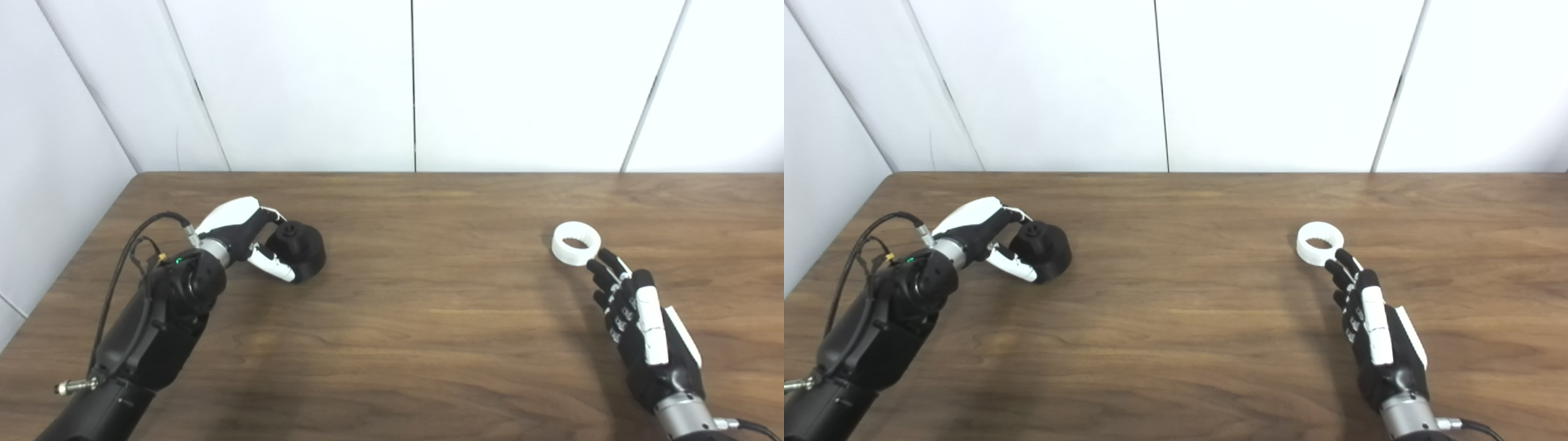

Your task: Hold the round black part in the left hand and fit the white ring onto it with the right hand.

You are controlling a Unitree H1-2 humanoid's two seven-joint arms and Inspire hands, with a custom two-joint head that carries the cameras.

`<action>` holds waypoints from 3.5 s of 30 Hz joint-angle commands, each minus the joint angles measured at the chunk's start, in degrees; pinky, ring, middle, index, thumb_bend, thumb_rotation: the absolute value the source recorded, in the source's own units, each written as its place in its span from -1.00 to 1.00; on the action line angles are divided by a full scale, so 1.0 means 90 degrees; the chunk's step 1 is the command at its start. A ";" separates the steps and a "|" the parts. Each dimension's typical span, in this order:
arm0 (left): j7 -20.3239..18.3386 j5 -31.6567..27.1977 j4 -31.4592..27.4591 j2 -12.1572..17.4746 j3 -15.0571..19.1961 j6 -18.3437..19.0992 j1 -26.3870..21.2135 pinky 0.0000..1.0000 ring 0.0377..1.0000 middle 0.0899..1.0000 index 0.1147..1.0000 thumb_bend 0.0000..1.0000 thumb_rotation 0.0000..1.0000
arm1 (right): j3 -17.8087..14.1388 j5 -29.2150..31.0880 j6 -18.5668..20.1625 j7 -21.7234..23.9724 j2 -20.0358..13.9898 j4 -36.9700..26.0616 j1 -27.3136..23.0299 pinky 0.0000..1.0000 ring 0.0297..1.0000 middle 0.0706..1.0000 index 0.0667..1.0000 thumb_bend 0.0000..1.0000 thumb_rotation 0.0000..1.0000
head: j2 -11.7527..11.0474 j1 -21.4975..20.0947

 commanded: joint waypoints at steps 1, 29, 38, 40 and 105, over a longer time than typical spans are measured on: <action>0.0249 0.0017 0.0002 0.0130 0.0098 -0.0167 -0.0263 0.74 1.00 0.81 0.27 0.56 -0.52 | 0.0030 0.0055 -0.0189 0.0109 -0.0145 -0.0232 0.0135 1.00 0.97 0.83 0.86 0.20 1.00 | 0.0002 0.0005; 0.0250 -0.0088 -0.0158 0.0074 0.0096 -0.0224 -0.0105 0.75 0.97 0.78 0.20 0.62 -0.63 | 0.0016 0.0065 0.0030 0.0118 -0.0155 -0.0335 0.0020 1.00 0.98 0.83 0.87 0.21 1.00 | 0.0059 0.0004; -0.0008 -0.0112 -0.0470 0.0101 -0.0050 -0.0107 0.0027 0.69 0.98 0.80 0.22 0.62 -0.58 | 0.0004 0.0104 0.0050 0.0142 -0.0152 -0.0343 0.0023 1.00 0.99 0.84 0.87 0.20 1.00 | 0.0079 -0.0002; -0.0094 -0.0074 -0.0561 0.0086 -0.0095 -0.0034 0.0058 0.70 0.98 0.80 0.23 0.62 -0.60 | 0.0006 0.0093 0.0053 0.0135 -0.0149 -0.0346 0.0029 1.00 0.99 0.83 0.87 0.20 1.00 | 0.0084 -0.0001; -0.1479 0.0814 -0.3511 -0.1288 -0.1481 -0.0591 0.1355 0.79 0.99 0.83 0.25 0.68 -0.54 | 0.0135 -0.0520 -0.0105 -0.0130 -0.0198 -0.0601 -0.0021 0.96 0.92 0.80 0.84 0.17 0.91 | 0.0281 -0.0182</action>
